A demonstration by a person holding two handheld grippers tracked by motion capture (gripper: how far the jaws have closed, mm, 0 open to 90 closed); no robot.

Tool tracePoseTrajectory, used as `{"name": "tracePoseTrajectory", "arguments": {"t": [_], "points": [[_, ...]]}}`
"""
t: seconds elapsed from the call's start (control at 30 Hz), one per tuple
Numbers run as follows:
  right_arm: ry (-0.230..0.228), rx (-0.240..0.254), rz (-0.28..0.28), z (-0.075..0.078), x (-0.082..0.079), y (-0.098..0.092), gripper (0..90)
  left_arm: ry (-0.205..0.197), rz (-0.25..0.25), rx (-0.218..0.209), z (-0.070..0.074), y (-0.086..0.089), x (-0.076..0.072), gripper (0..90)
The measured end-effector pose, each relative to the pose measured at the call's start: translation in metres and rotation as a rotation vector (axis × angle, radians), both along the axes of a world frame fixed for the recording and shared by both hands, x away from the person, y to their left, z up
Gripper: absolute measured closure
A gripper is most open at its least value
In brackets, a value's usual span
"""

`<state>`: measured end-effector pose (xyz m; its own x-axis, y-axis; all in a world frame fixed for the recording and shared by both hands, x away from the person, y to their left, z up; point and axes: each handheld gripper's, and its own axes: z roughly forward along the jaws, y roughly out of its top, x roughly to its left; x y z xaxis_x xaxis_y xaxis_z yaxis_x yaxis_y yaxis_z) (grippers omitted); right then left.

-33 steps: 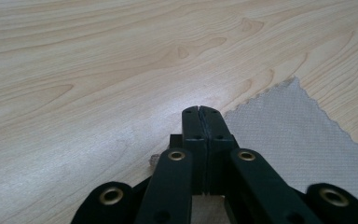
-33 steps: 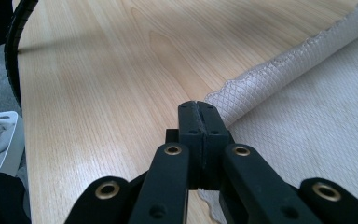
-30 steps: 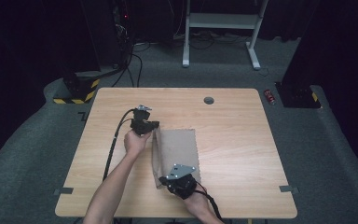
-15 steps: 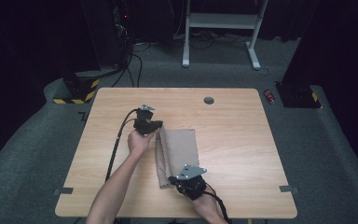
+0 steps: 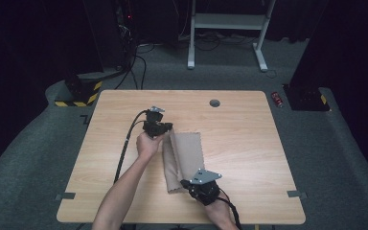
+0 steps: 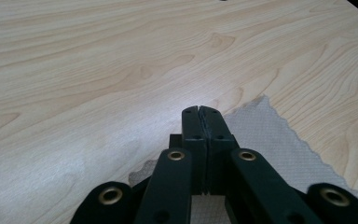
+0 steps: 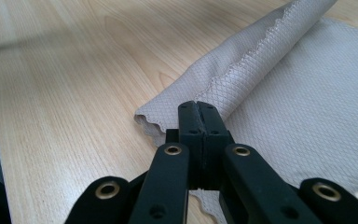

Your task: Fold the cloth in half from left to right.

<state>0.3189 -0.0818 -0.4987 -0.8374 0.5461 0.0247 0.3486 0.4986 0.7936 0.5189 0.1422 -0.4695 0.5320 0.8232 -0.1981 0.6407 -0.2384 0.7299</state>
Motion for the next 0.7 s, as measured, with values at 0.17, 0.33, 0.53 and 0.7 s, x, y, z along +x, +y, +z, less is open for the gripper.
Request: {"name": "tracePoseTrajectory", "arguments": {"t": [0.17, 0.33, 0.53, 0.7], "points": [[-0.006, -0.004, -0.007, 0.000, -0.002, -0.005, 89.7, -0.010, -0.018, 0.003, 0.002, -0.009, 0.001, 89.2], [-0.009, -0.008, -0.016, 0.001, -0.004, -0.010, 89.7, 0.004, -0.023, 0.018, -0.002, -0.014, 0.003, 89.2], [-0.010, -0.005, -0.033, 0.002, -0.004, -0.018, 89.7, 0.006, -0.037, 0.024, 0.001, -0.020, 0.005, 89.2], [-0.014, -0.007, -0.039, 0.004, -0.005, -0.022, 89.7, -0.007, -0.055, 0.033, 0.006, -0.028, 0.007, 89.2]]}}
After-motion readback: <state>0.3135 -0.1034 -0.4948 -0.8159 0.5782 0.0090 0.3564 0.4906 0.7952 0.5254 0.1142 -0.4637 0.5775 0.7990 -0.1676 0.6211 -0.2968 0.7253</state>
